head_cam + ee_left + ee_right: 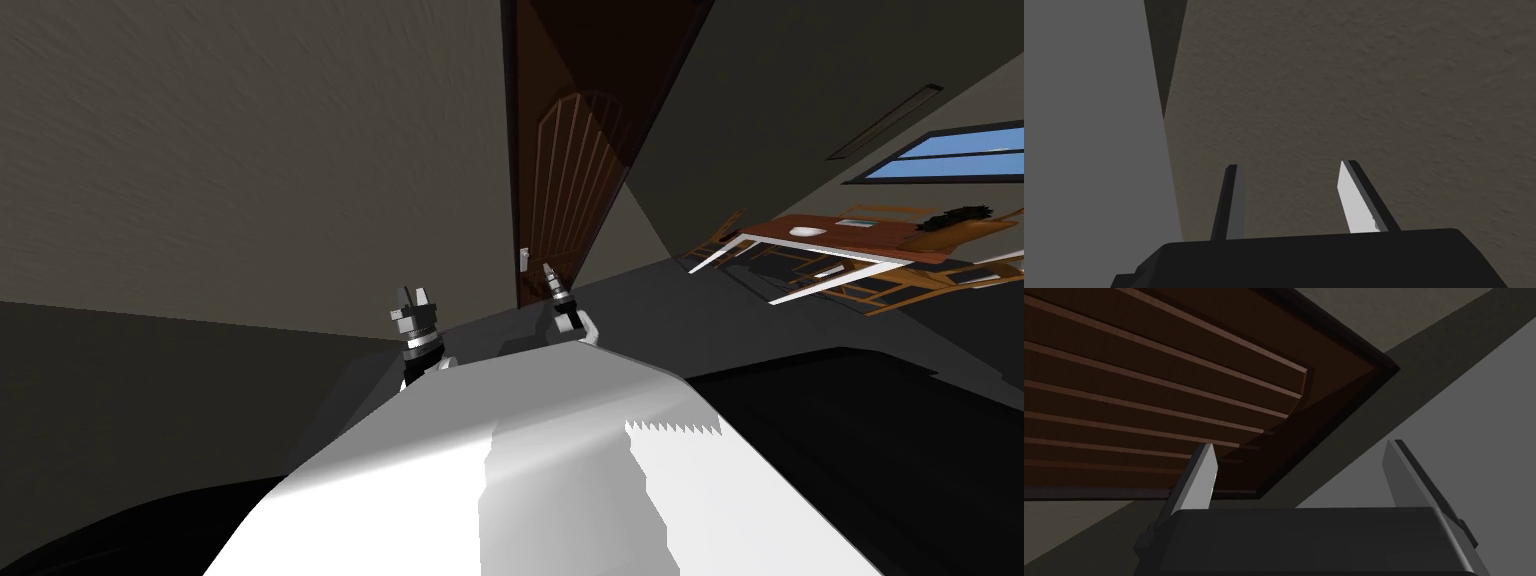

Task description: Pull the door open

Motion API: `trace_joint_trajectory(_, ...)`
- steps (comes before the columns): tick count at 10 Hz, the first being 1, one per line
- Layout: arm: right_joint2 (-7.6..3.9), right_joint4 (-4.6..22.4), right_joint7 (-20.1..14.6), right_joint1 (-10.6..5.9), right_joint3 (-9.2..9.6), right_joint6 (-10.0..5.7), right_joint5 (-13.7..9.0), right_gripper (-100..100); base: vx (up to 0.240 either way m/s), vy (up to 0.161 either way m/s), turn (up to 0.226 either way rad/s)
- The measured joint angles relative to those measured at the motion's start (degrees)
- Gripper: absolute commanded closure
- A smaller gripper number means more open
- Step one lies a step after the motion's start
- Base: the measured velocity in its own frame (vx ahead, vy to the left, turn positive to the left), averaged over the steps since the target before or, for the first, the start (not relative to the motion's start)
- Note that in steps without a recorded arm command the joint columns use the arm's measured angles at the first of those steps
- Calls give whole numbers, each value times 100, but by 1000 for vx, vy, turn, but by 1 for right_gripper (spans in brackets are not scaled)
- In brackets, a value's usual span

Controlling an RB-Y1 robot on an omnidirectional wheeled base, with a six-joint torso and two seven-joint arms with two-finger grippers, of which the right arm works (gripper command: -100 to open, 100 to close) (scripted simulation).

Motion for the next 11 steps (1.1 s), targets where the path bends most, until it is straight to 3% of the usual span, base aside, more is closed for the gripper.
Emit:
trace_joint_trajectory(8, -255, 1111, 608, -510, -129, -169, 414, -100, 62, 13, -10)
trace_joint_trajectory(11, -378, 1660, 906, -757, -204, -303, 615, -100, 79, 17, -14)
